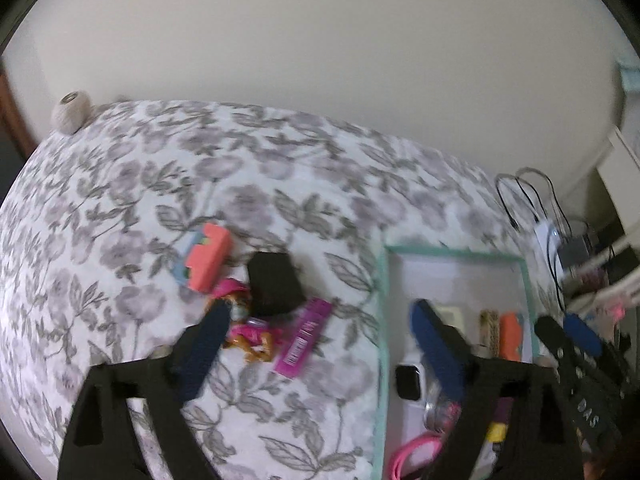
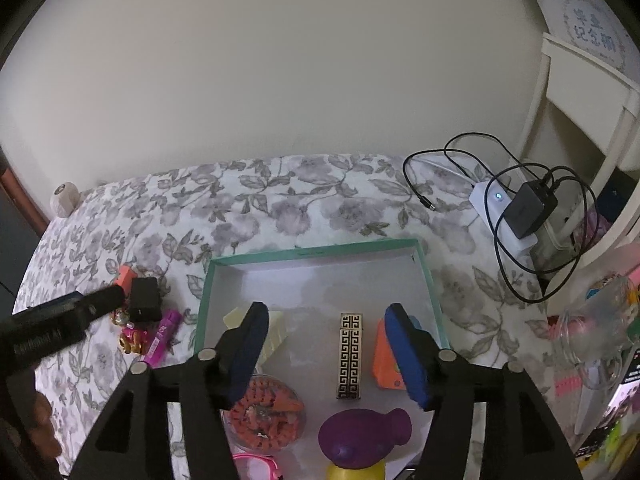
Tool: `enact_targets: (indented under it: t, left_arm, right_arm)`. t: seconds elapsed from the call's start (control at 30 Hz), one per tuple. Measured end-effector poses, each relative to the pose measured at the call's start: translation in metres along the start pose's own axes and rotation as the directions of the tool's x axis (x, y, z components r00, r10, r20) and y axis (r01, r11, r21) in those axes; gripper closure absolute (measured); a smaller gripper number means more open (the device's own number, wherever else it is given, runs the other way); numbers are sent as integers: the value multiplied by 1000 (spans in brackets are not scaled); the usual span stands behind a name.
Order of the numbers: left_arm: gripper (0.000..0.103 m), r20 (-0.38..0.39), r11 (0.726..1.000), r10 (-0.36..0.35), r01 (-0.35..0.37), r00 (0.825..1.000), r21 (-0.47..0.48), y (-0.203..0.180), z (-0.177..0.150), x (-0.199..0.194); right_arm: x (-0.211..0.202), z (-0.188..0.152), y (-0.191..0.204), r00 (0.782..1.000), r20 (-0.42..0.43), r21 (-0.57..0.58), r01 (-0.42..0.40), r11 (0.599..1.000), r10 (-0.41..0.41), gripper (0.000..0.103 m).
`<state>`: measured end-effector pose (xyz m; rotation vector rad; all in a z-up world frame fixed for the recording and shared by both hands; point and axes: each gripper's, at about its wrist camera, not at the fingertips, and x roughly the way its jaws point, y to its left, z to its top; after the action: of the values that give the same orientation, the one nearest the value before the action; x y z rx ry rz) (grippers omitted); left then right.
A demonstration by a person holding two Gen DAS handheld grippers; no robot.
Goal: Organize rigid objects
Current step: 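Move both open tools back toward the pink figure and pink tube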
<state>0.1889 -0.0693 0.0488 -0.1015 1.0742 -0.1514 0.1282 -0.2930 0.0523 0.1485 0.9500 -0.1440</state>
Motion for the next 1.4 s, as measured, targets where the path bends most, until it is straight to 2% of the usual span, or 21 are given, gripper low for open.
enact_targets:
  t: [0.2,0.37,0.63,0.83,1.13,1.4]
  left_arm:
    - [4,11,998,23,-22,1000,-58,17,3,2]
    - [4,-14,996,27,-28,1000,-83,26,4,8]
    - [3,-36,996,5,-8,999,-83,34,5,12]
    - [3,-9,996,13,-14,1000,-85,50,12,1]
    - [3,63,986,52,-41,997,-160,102,27,-28]
    - [3,84,959,96,-69,992,-276,161,30,-40]
  right_arm:
    - [5,-1,7,1000,-12,-26,-3,1000,3,23]
    - [7,-2,13,1000,-7,-56,0,998,-1,0]
    - [15,-5,16,999,-48,-70,5,998,-8,0]
    - [7,-4,25,998,-41,-56,-48,997,46,0]
    - [-6,-2,67,992,-9,-98,-128,987,128,0]
    - [0,-6,110,983,-26,-140,-185,973,183,0]
